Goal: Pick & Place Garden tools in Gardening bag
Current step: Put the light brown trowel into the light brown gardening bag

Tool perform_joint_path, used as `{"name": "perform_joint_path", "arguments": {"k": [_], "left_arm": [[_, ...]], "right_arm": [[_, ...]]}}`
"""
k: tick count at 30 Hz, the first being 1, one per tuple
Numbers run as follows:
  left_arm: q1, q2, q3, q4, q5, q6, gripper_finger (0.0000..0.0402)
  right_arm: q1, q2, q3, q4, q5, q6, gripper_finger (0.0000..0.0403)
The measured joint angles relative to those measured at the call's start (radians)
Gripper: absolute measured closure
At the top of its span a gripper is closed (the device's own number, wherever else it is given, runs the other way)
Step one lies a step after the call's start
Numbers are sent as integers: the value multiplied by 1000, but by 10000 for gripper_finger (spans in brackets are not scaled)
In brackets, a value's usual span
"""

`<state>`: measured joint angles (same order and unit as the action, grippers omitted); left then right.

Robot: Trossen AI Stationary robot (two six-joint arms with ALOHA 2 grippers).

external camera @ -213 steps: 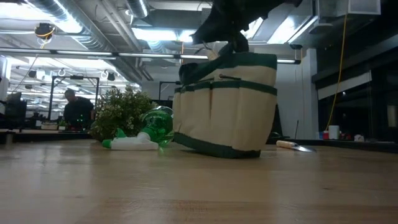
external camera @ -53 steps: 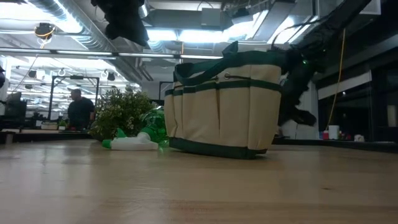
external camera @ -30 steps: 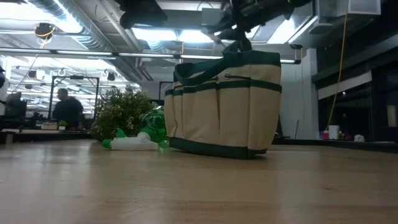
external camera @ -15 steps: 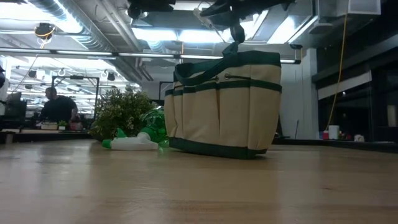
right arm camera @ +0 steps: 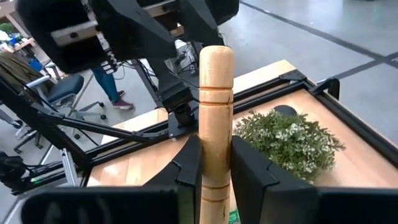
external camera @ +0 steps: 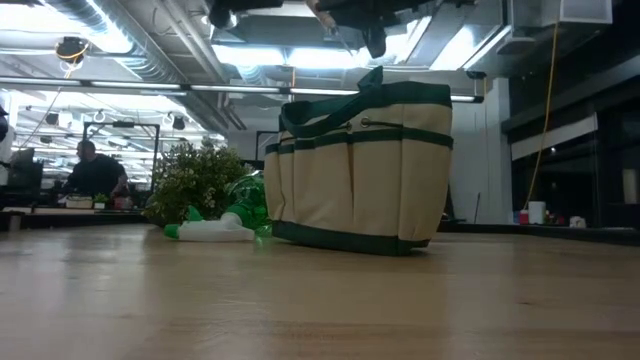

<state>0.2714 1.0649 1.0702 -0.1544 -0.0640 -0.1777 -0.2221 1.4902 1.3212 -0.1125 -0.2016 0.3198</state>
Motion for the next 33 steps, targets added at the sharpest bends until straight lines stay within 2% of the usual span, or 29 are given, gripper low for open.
{"name": "perform_joint_path", "arguments": {"k": [6, 12, 21, 25, 28, 33], "left_arm": [[0, 2, 0, 23, 57, -123, 272], [-1, 34, 0, 67, 64, -196, 263], [20, 132, 0, 162, 196, -296, 203], [19, 173, 0, 294, 214, -299, 186], [20, 197, 0, 363, 209, -299, 184], [19, 199, 0, 353, 222, -299, 199]], "right_arm": [[3, 0, 0, 7, 0, -68, 345], [20, 0, 0, 12, -1, -125, 345], [27, 0, 0, 9, -8, -171, 345], [28, 0, 0, 7, -12, -179, 345], [31, 0, 0, 7, -12, -179, 345], [35, 0, 0, 5, -12, -179, 345]]}}
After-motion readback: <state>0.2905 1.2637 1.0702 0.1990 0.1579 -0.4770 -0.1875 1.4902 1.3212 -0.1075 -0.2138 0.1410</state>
